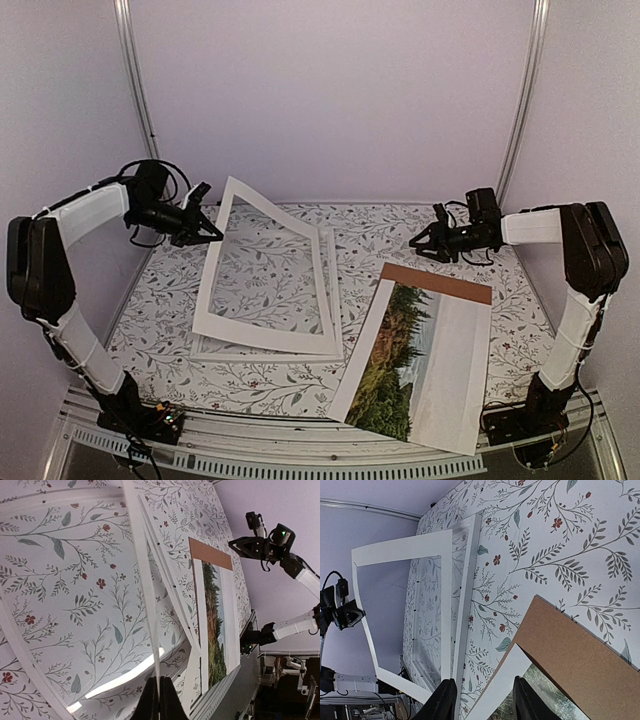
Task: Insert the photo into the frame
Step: Place the frame body on the glass panel.
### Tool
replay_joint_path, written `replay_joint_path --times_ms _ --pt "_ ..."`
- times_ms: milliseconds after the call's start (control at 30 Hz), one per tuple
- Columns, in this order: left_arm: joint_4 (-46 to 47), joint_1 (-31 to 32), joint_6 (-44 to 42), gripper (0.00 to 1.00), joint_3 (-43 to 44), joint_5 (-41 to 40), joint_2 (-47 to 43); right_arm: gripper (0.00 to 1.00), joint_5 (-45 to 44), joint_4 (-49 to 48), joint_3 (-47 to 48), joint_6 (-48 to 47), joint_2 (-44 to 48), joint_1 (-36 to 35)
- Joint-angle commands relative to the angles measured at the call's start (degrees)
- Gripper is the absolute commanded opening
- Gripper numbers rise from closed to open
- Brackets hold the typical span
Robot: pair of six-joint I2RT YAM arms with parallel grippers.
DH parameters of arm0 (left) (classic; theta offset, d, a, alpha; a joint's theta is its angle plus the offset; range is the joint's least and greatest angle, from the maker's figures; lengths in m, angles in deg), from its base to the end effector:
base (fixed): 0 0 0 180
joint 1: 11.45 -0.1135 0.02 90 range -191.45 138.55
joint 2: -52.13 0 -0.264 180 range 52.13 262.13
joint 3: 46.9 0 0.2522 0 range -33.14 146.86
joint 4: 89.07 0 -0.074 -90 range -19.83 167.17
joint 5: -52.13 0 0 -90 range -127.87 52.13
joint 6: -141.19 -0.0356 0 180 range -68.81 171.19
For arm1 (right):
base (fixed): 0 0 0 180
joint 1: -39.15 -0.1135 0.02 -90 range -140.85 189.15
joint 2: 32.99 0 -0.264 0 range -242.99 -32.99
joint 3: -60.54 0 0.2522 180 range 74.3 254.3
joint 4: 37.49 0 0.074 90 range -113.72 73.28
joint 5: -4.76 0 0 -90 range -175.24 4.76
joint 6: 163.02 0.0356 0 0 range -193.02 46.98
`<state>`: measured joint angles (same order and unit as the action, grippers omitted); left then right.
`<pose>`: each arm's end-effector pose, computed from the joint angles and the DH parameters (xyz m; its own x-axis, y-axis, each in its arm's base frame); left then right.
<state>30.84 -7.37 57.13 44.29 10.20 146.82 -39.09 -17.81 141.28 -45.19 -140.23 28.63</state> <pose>0.3341 -0.0504 0.2736 -0.9276 -0.0032 -0.3734 0.2831 0.6461 -0.7088 0.3810 0.0969 0.1819 -0.9156 0.1589 -0.3694 -0.2148 0.5832 0.7834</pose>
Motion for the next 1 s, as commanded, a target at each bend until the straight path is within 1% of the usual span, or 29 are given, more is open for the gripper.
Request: replay_joint_path --times_ms 0,267,533,767,967 --pt "-2.1 -0.5 -2.1 0.0 2.0 -3.4 2.7 0.42 0.1 -1.2 -0.8 0.1 -1.0 -0.4" --pt "-3.9 -0.5 -3.3 0.0 5.4 -8.8 7.9 0.43 0.3 -1.3 -0.7 0.2 -1.7 -0.5" --pt "-4.7 -0.4 -4.0 0.0 8.9 -11.3 12.8 0.43 0.2 -1.3 -1.1 0.2 -1.8 -0.6" --pt "-4.7 -0.4 -3.4 0.0 8.7 -14.1 13.5 0.42 0.3 -1.7 -1.3 0.3 -2.1 -0.7" --pt "-2.7 -0.4 -1.8 0.0 6.7 -13.6 13.6 0.42 0.3 -2.0 -1.3 0.6 -2.4 -0.9"
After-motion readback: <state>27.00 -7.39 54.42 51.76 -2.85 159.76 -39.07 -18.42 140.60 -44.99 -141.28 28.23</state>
